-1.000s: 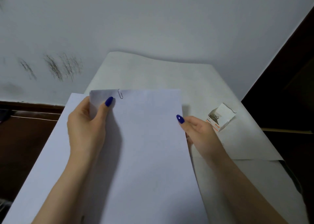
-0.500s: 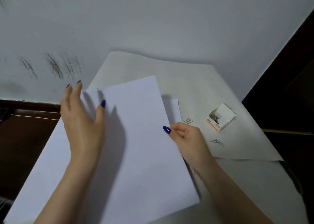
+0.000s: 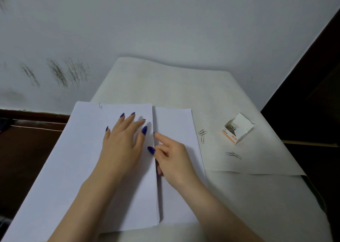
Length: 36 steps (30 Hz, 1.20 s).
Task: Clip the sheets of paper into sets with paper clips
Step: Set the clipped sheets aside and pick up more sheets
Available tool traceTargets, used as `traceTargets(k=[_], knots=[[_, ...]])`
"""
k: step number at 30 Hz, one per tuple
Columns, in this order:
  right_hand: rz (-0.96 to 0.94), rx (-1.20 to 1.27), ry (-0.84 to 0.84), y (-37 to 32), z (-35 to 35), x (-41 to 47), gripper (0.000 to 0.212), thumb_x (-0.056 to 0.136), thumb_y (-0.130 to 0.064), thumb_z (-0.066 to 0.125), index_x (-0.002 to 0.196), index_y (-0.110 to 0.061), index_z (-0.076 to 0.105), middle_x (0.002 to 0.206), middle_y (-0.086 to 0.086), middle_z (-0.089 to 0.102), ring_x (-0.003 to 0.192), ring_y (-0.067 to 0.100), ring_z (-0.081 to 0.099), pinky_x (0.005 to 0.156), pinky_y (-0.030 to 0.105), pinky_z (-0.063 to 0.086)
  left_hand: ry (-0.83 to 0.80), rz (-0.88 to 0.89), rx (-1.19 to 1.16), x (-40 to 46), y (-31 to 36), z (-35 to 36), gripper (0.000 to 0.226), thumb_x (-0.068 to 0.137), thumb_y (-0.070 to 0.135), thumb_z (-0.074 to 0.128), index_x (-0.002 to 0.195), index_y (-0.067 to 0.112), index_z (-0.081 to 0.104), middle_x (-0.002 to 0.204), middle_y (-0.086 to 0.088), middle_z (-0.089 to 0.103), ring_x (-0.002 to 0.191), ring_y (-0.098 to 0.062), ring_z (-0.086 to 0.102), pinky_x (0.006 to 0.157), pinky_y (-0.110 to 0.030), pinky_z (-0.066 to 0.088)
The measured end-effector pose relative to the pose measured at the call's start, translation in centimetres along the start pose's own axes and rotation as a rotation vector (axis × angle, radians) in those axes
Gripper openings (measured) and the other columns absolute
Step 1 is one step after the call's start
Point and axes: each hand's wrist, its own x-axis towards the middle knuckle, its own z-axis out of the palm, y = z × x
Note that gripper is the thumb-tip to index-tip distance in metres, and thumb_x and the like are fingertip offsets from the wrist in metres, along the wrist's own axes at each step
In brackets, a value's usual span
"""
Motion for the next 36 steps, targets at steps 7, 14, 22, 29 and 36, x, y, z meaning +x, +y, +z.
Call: traceTargets(k=[7,14,22,29,36], knots=[[-0.105,-0.135,0.068,-1.1,-0.6,-0.5,0.037,0.095,-0.009,0.047,0.127,-0.023,0.06,0.111,-0.009,0.07,0.097,0.008,0.066,0.087,0.031,0.056,-0.158,0.038,0.076,-0.3,-0.5,1.2,0.041,0.103,0.035,0.026,0.141,0.041,0.04,0.161,0.012,0.019,0.15,-0.01,0.001,0.117,-0.047,0.005],[-0.115,-0.16,0.4,-1.4,-3.9,-0.3,0.03,0.092,-0.006,0.05,0.116,-0.02,0.063,0.118,-0.008,0.059,0.116,0.008,0.052,0.099,0.021,0.04,-0.258,0.06,0.226,-0.6,-1.2,2.1,0.053,0.093,0.06,0.022,0.143,0.047,0.029,0.163,0.011,0.004,0.15,-0.012,-0.007,0.116,-0.05,-0.003],[0.17,0.185,0.466,-1.1,-7.5,-0.7,0.036,0.09,-0.006,0.047,0.122,-0.022,0.055,0.103,-0.001,0.055,0.085,-0.009,0.055,0.058,0.006,0.04,-0.319,0.052,0.324,-0.8,-1.6,2.6,0.057,0.095,0.058,0.021,0.15,0.045,0.01,0.163,0.008,-0.005,0.15,-0.016,-0.011,0.117,-0.051,-0.007],[0.29,0.36,0.399,-1.6,-8.0,-1.0,0.03,0.093,-0.011,0.047,0.121,-0.019,0.054,0.114,-0.001,0.056,0.089,0.002,0.053,0.073,0.028,0.047,-0.322,0.052,0.33,-0.8,-1.6,2.7,0.058,0.095,0.059,0.02,0.15,0.045,0.009,0.163,0.01,-0.006,0.15,-0.016,-0.011,0.117,-0.051,-0.006],[0.309,0.33,0.347,-1.5,-6.9,-1.2,0.032,0.088,-0.012,0.056,0.12,-0.016,0.057,0.11,0.003,0.066,0.09,0.019,0.065,0.081,0.036,0.053,-0.324,0.055,0.331,-0.8,-1.7,2.7,0.059,0.096,0.057,0.02,0.151,0.044,0.007,0.162,0.01,-0.007,0.15,-0.016,-0.012,0.117,-0.05,-0.007]])
